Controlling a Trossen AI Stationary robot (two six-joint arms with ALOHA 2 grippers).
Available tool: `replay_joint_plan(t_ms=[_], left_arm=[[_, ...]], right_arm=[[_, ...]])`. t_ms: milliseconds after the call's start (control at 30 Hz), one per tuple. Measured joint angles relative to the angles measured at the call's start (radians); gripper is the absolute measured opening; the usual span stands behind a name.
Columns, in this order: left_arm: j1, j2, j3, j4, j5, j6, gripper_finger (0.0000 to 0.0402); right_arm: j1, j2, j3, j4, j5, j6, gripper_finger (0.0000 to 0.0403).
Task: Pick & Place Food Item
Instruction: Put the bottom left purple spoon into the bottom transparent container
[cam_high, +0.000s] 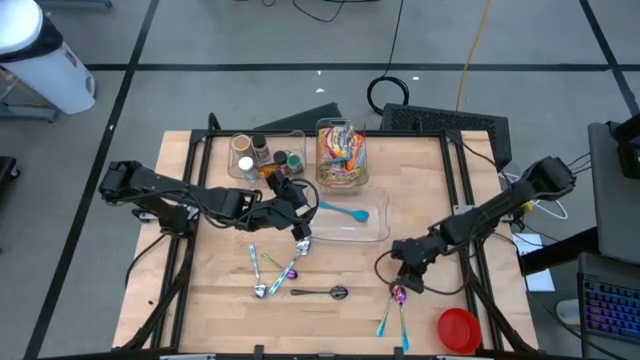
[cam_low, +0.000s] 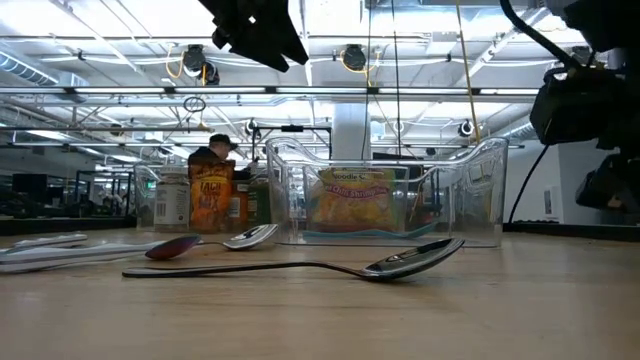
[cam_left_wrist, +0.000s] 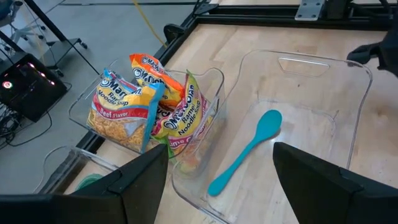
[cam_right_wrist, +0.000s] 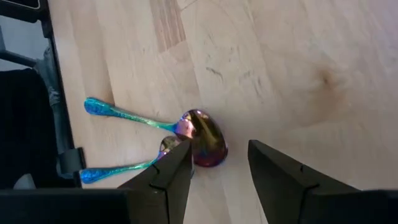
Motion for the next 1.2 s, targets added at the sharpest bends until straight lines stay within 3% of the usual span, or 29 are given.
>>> replay_joint_plan(t_ms=[333,700,1200], left_arm=[[0.0,0.0,0.0,0.0,0.0,0.0,0.0299],[0.0,0.0,0.0,-0.001,0.0,0.002,0.0299],[0.0,0.0,0.0,-0.002,-0.001,0.003,0.0299]], right_arm=[[-0.014,0.071,0.0,0.027,-0.004,-0.017,0.0115],[-0.026,0.071,0.0,0.087,-0.002,-0.118,0.0011],[-0.136,0.056,0.001,0.385,-0.003,-0.398,0.0001]])
